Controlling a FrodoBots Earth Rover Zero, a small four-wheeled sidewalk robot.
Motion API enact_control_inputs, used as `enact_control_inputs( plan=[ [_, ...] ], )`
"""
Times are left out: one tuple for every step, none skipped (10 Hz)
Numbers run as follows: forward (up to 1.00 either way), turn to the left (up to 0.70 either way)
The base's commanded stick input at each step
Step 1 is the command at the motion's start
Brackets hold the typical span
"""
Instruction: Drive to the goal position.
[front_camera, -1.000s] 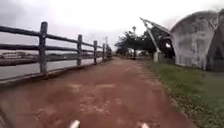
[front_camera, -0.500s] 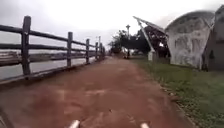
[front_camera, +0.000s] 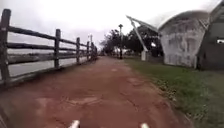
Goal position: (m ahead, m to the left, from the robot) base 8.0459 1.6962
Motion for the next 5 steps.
enact_control_inputs(
  plan=[
    [0.7,-0.27],
    [0.7,-0.27],
    [0.7,-0.27],
    [0.7,-0.27],
    [0.7,-0.27]
  ],
)
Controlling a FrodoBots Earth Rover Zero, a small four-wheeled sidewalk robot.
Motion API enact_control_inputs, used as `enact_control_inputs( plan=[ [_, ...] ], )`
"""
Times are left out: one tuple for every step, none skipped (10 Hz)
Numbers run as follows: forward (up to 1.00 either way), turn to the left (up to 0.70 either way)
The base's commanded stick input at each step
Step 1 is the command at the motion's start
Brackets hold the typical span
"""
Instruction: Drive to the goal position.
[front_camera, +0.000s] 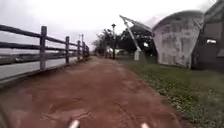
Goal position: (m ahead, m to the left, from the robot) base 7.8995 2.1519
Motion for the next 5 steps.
enact_control_inputs(
  plan=[
    [0.7,-0.01],
    [0.7,0.0],
    [0.7,0.0],
    [0.7,0.0],
    [0.7,0.0]
  ],
)
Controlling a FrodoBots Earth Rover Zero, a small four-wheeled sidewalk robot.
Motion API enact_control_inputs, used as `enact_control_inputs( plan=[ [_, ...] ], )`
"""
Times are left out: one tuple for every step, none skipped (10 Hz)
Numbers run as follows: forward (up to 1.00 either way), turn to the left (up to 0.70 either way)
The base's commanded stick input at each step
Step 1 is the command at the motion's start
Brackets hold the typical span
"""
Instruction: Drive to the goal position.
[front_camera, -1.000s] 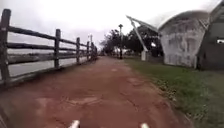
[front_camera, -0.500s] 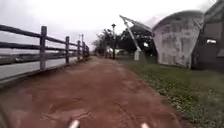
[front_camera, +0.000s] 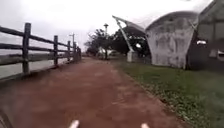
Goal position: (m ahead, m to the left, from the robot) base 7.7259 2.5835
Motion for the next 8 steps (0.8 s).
enact_control_inputs(
  plan=[
    [0.7,0.0],
    [0.7,0.0],
    [0.7,0.0],
    [0.7,0.0],
    [0.7,0.0],
    [0.7,0.0],
    [0.7,0.0],
    [0.7,0.0]
  ],
)
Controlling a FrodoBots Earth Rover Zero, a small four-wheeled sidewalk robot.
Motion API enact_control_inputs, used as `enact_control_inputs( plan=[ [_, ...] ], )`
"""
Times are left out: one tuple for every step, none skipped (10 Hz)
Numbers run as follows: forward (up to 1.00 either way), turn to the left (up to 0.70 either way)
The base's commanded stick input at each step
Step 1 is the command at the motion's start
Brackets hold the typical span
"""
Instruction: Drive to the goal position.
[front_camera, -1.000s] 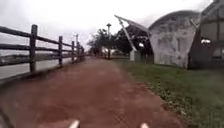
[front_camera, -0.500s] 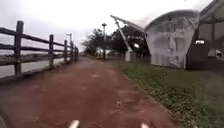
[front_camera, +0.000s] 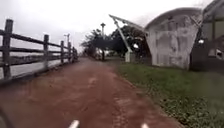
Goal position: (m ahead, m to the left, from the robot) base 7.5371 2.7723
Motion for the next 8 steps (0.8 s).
enact_control_inputs(
  plan=[
    [0.7,0.0],
    [0.7,0.0],
    [0.7,0.0],
    [0.7,0.0],
    [0.7,0.0],
    [0.7,0.0],
    [0.7,0.0],
    [0.7,0.0]
  ],
)
